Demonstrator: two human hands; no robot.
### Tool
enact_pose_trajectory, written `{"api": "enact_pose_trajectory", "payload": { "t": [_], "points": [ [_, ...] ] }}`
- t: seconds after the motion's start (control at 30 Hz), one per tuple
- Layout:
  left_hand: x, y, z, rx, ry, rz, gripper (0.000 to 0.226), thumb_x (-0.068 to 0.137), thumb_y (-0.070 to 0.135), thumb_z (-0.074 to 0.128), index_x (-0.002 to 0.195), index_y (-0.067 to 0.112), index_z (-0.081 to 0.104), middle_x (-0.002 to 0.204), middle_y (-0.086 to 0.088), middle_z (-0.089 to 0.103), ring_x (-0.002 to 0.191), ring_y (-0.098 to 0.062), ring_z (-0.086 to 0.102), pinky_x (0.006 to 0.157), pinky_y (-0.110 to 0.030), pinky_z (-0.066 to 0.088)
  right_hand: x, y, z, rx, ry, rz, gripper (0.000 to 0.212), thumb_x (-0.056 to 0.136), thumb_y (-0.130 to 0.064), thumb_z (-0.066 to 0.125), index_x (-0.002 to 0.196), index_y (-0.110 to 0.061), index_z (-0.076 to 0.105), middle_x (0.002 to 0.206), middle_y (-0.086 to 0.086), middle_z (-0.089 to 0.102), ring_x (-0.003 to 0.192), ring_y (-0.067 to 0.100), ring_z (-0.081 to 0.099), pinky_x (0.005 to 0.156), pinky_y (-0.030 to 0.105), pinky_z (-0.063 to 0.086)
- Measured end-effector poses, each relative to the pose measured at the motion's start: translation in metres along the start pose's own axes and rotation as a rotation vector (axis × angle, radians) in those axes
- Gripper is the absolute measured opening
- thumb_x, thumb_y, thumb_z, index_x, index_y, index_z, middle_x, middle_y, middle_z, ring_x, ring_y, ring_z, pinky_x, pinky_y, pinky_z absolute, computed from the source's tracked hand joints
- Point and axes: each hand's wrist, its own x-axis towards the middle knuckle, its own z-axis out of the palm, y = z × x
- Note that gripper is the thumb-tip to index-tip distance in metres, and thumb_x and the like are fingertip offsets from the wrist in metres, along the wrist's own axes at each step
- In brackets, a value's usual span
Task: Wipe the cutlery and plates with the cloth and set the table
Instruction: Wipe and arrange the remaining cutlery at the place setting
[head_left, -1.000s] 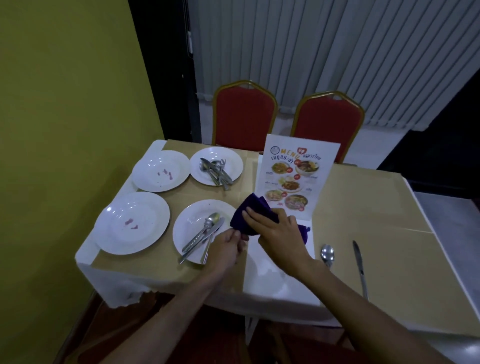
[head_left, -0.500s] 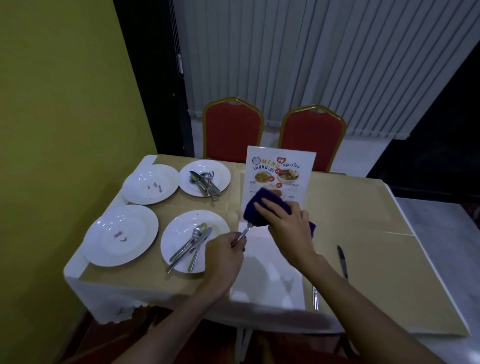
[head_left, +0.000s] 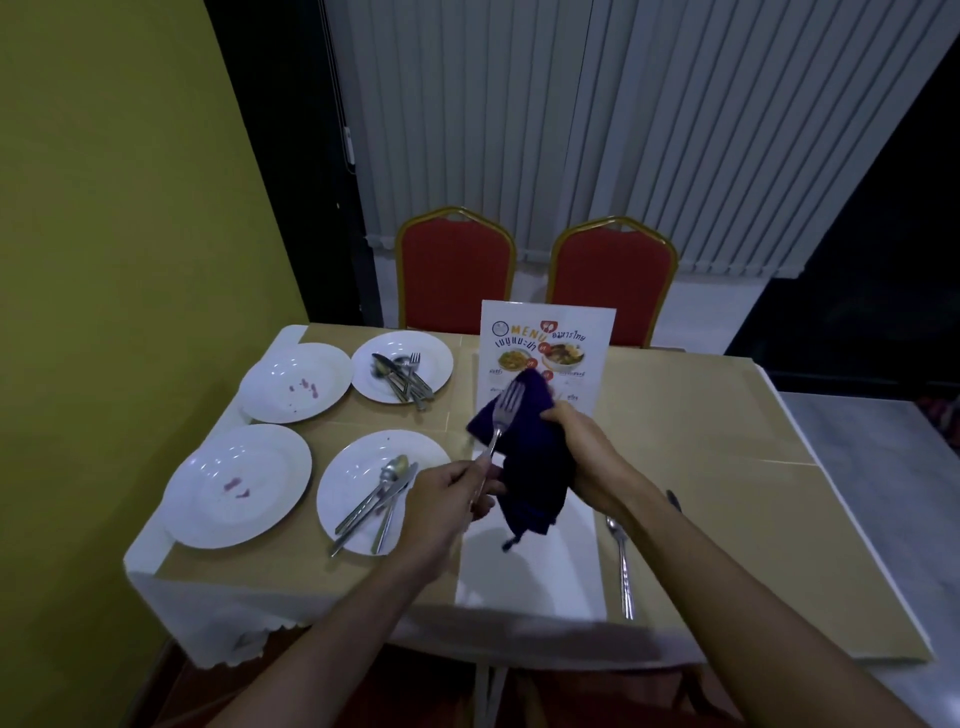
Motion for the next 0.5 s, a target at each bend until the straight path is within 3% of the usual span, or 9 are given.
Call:
{"api": "enact_pose_trajectory", "payload": {
  "t": [0.1,0.2,0.33,0.43,0.5],
  "points": [
    [0.006,0.006,0.001,-0.025,-0.012,-0.177,0.042,0.082,0.049,0.072,0.080,0.008,0.074,0.074,-0.010,0.071,0.065,-0.017,0.067,0.063,-0.028,0.056,-0.002,0.004,0.000,-0.057,-0.245,-0.020,0.029,0.092,-0.021,0.064,0.117,-0.007,0.066,0.112,0.014,0.071,0.103,0.030,0.069,0.090,0.040,0.055],
    [0.009,0.001,-0.002,0.034,-0.110,-0.265,0.051,0.076,0.055,0.075,0.101,0.010,0.075,0.092,-0.008,0.077,0.087,-0.020,0.072,0.072,-0.031,0.060,-0.003,0.007,0.000,-0.141,-0.236,-0.138,0.029,0.090,-0.022,0.069,0.115,-0.008,0.068,0.108,0.011,0.073,0.100,0.027,0.070,0.083,0.035,0.057],
    [0.022,0.008,0.001,-0.101,0.037,-0.017,0.031,0.085,0.025,0.073,0.114,0.015,0.066,0.113,-0.007,0.070,0.103,-0.018,0.067,0.081,-0.030,0.054,-0.003,0.013,-0.001,-0.235,-0.111,-0.216,0.021,0.085,-0.026,0.075,0.103,-0.016,0.071,0.092,0.003,0.076,0.084,0.022,0.073,0.068,0.025,0.056],
    [0.033,0.028,0.012,-0.007,0.075,0.148,0.013,0.087,0.028,0.072,0.099,0.024,0.071,0.104,-0.001,0.072,0.088,-0.011,0.071,0.068,-0.024,0.055,-0.003,0.015,-0.001,-0.353,-0.082,-0.281,0.018,0.083,-0.025,0.077,0.099,-0.018,0.071,0.085,-0.003,0.075,0.078,0.017,0.073,0.065,0.024,0.057],
    [0.044,0.037,0.023,0.094,0.123,0.179,0.008,0.085,0.025,0.075,0.090,0.019,0.072,0.098,-0.003,0.071,0.085,-0.016,0.068,0.072,-0.030,0.056,-0.003,0.016,-0.002,-0.369,-0.065,-0.294,0.017,0.082,-0.025,0.077,0.097,-0.020,0.070,0.083,-0.005,0.074,0.076,0.016,0.072,0.064,0.025,0.058]
  ]
}}
